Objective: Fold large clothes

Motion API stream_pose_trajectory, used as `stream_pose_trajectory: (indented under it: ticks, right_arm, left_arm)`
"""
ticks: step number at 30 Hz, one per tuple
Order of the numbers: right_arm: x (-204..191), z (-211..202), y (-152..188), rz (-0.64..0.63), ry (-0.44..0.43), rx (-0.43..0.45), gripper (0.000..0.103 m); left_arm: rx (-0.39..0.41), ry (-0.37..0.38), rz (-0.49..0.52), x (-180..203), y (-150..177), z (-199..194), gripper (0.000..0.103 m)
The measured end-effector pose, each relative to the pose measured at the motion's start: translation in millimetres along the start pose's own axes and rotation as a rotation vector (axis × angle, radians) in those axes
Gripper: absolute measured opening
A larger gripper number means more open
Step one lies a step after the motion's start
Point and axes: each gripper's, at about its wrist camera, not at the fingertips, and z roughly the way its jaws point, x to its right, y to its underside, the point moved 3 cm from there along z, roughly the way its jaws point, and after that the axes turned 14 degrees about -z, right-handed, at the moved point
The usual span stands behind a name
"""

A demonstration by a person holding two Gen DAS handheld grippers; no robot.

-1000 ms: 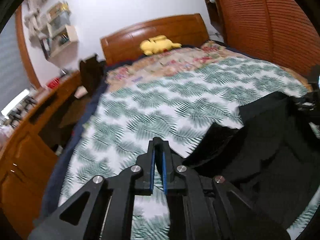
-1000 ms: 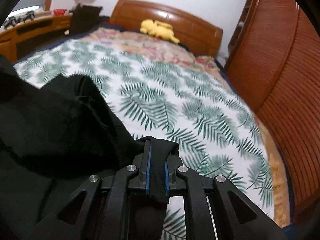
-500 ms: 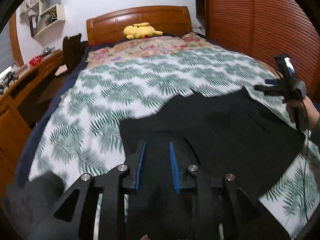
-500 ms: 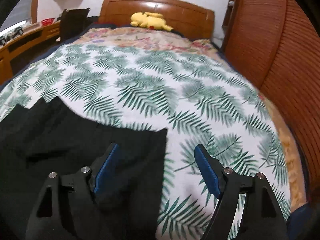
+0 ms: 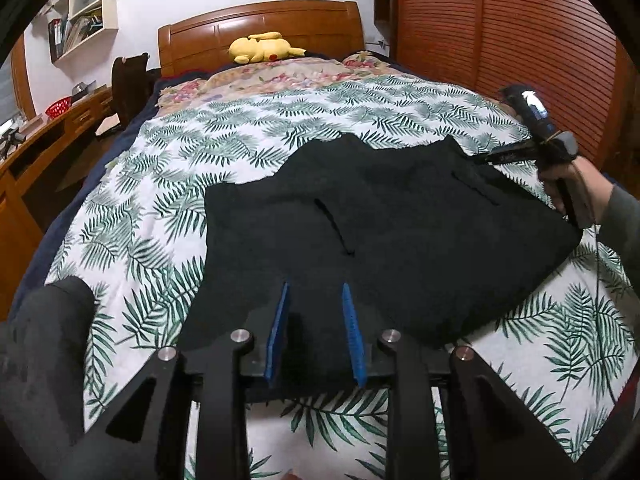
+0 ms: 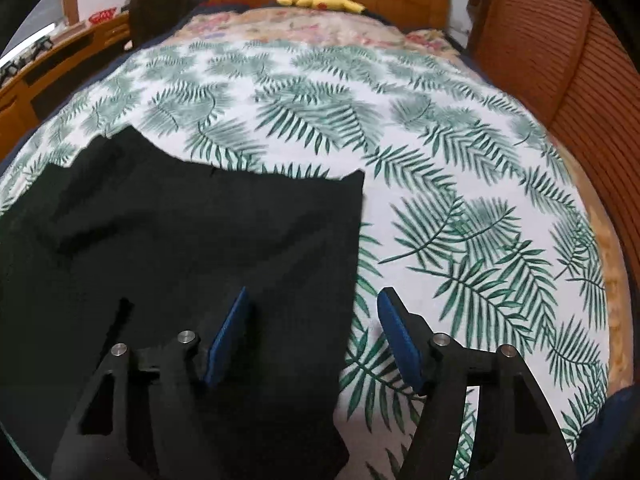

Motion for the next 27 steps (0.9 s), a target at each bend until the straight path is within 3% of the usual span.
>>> stream_pose_trajectory:
  ticks: [9, 11, 13, 27]
  right_arm:
    - [-39, -78, 33, -0.096, -0.060, 0.104, 0.068]
    - [-49, -95, 48, -0.103, -0.083, 0.122, 0.077]
    - [-58, -107, 64, -0.101, -0.102, 0.125, 0.079]
    - [-58, -123, 133, -0.012, -0.119, 0.059, 0.088]
  left_arm:
    - [-0.037, -0.015, -0.045, -27, 7, 17, 0.026]
    - [-0.037, -0.022, -0.064, -34, 8, 19, 0.027]
    - [-0.040, -0.043, -0.078, -41, 9, 23, 0.027]
    - [-0.063, -0.133, -0.078, -61, 22, 33, 0.038]
